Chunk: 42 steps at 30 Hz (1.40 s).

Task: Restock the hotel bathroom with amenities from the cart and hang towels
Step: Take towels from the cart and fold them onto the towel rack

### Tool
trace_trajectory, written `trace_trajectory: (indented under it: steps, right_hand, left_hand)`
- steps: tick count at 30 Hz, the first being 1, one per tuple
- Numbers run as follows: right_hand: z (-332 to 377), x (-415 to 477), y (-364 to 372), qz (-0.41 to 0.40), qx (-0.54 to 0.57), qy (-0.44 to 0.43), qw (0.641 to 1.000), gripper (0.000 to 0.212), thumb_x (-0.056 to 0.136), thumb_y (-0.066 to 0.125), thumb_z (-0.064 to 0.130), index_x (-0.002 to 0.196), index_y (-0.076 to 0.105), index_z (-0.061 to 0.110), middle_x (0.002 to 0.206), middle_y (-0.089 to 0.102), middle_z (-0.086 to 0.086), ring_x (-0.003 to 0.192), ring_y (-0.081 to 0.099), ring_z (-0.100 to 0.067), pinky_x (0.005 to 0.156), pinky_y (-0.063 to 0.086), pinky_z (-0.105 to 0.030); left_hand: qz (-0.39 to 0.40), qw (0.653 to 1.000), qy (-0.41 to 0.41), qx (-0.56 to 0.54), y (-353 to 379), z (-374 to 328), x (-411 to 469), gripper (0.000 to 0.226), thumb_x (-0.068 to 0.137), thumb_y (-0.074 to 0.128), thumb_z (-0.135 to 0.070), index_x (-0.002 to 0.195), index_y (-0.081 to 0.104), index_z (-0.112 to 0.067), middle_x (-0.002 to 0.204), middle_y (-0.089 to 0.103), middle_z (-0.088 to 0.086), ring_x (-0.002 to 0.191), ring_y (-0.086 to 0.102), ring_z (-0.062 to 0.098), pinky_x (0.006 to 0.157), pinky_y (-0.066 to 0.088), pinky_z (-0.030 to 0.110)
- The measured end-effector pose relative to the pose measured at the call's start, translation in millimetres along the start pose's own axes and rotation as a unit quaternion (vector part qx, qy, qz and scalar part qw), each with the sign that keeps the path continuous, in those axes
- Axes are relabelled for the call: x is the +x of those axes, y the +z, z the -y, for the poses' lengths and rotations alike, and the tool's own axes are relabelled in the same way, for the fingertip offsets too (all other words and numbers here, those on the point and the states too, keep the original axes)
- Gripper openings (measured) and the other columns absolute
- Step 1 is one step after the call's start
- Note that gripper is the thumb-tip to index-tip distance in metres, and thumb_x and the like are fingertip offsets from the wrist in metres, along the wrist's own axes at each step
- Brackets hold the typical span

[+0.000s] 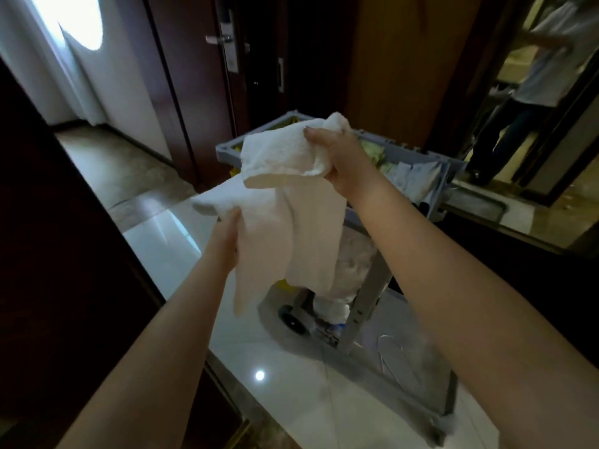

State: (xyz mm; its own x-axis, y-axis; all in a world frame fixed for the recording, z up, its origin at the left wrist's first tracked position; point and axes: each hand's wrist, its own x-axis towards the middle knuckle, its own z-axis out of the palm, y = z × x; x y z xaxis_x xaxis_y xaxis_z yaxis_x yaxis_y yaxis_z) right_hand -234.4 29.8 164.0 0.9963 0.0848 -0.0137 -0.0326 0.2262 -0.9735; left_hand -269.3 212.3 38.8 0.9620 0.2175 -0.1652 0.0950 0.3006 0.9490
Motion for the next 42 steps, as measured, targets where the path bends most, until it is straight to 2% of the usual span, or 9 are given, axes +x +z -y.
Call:
trace_trajectory:
  steps: [7, 9, 12, 15, 26, 28, 33, 40, 42]
  right_hand:
    - [46.4, -76.0, 18.3, -0.035, 0.001, -0.070, 0.997, 0.034, 0.085, 0.067, 0.014, 0.116, 0.052, 0.012, 0.121, 0.059, -0.013, 0.109, 0.061, -0.029, 0.092, 0.052, -0.049]
    - [54.4, -101.8, 26.2, -0.063, -0.008, -0.081, 0.995, 0.043, 0.084, 0.069, 0.017, 0.123, 0.051, 0.011, 0.121, 0.060, -0.012, 0.108, 0.061, -0.028, 0.094, 0.052, -0.049]
    - [61.2, -143.3, 38.5, -0.087, -0.014, -0.093, 0.992, 0.037, 0.084, 0.068, 0.017, 0.117, 0.053, 0.014, 0.116, 0.062, -0.009, 0.106, 0.062, -0.026, 0.095, 0.051, -0.047]
    - [66.4, -188.9, 51.3, -0.095, -0.007, -0.106, 0.990, 0.024, 0.085, 0.067, 0.016, 0.104, 0.053, 0.020, 0.114, 0.061, -0.008, 0.107, 0.061, -0.026, 0.095, 0.050, -0.048]
    - [126.4, -310.7, 91.5, -0.094, -0.014, -0.156, 0.983, 0.007, 0.087, 0.063, 0.013, 0.091, 0.059, 0.017, 0.095, 0.064, -0.007, 0.095, 0.063, -0.025, 0.096, 0.050, -0.048]
    - [144.4, -323.9, 95.8, -0.082, -0.019, -0.174, 0.981, 0.006, 0.088, 0.062, 0.013, 0.090, 0.058, 0.017, 0.094, 0.064, -0.006, 0.093, 0.063, -0.024, 0.095, 0.049, -0.046]
    - [178.2, -340.3, 102.5, -0.042, 0.000, -0.215, 0.976, 0.003, 0.090, 0.059, 0.011, 0.090, 0.061, 0.011, 0.086, 0.067, -0.007, 0.085, 0.065, -0.023, 0.092, 0.050, -0.043]
    - [166.2, -326.1, 103.9, -0.060, 0.020, -0.199, 0.978, 0.001, 0.088, 0.061, 0.010, 0.089, 0.061, 0.010, 0.089, 0.066, -0.008, 0.085, 0.065, -0.023, 0.089, 0.052, -0.041]
    - [154.7, -319.2, 104.2, -0.067, 0.027, -0.182, 0.981, 0.004, 0.088, 0.061, 0.009, 0.087, 0.059, 0.013, 0.091, 0.065, -0.008, 0.090, 0.064, -0.025, 0.091, 0.051, -0.043]
  left_hand:
    - [-0.008, 1.000, 0.018, -0.022, -17.1, -30.5, -57.2, 0.059, 0.094, 0.051, -0.036, 0.144, 0.031, -0.013, 0.134, 0.049, 0.013, 0.119, 0.051, 0.034, 0.099, 0.043, 0.053]
    - [-0.006, 0.999, 0.029, -0.013, -29.0, -33.6, -73.9, 0.060, 0.093, 0.052, -0.036, 0.144, 0.032, -0.012, 0.136, 0.049, 0.014, 0.121, 0.051, 0.036, 0.101, 0.042, 0.054]
    - [0.028, 0.998, 0.051, 0.012, -44.0, -33.0, -102.9, 0.051, 0.097, 0.047, -0.029, 0.143, 0.035, -0.012, 0.137, 0.049, 0.013, 0.122, 0.050, 0.033, 0.104, 0.040, 0.047]
    - [0.001, 0.997, 0.031, 0.077, -55.6, -29.1, -135.5, 0.049, 0.098, 0.045, -0.029, 0.141, 0.036, -0.009, 0.129, 0.050, 0.010, 0.119, 0.049, 0.031, 0.098, 0.040, 0.038]
    - [0.170, 0.981, 0.053, 0.073, -82.8, -33.7, -196.3, 0.042, 0.098, 0.047, -0.024, 0.138, 0.042, -0.011, 0.131, 0.055, 0.016, 0.119, 0.053, 0.035, 0.104, 0.039, 0.055]
    - [0.183, 0.980, 0.037, 0.065, -78.9, -40.4, -200.4, 0.040, 0.098, 0.045, -0.022, 0.135, 0.044, -0.008, 0.126, 0.057, 0.019, 0.115, 0.055, 0.037, 0.100, 0.042, 0.053]
    - [0.204, 0.976, -0.048, 0.051, -57.1, -45.0, -221.2, 0.031, 0.098, 0.045, -0.031, 0.121, 0.053, -0.012, 0.097, 0.065, 0.008, 0.089, 0.061, 0.023, 0.074, 0.049, 0.035]
    - [0.239, 0.963, -0.099, 0.080, -50.7, -18.7, -258.9, 0.033, 0.098, 0.046, -0.033, 0.120, 0.059, -0.013, 0.115, 0.063, 0.011, 0.102, 0.060, 0.028, 0.086, 0.050, 0.041]
    - [0.212, 0.962, -0.142, 0.097, -60.4, -4.1, -266.4, 0.039, 0.095, 0.050, -0.039, 0.118, 0.062, -0.010, 0.115, 0.064, 0.013, 0.107, 0.060, 0.033, 0.093, 0.050, 0.047]
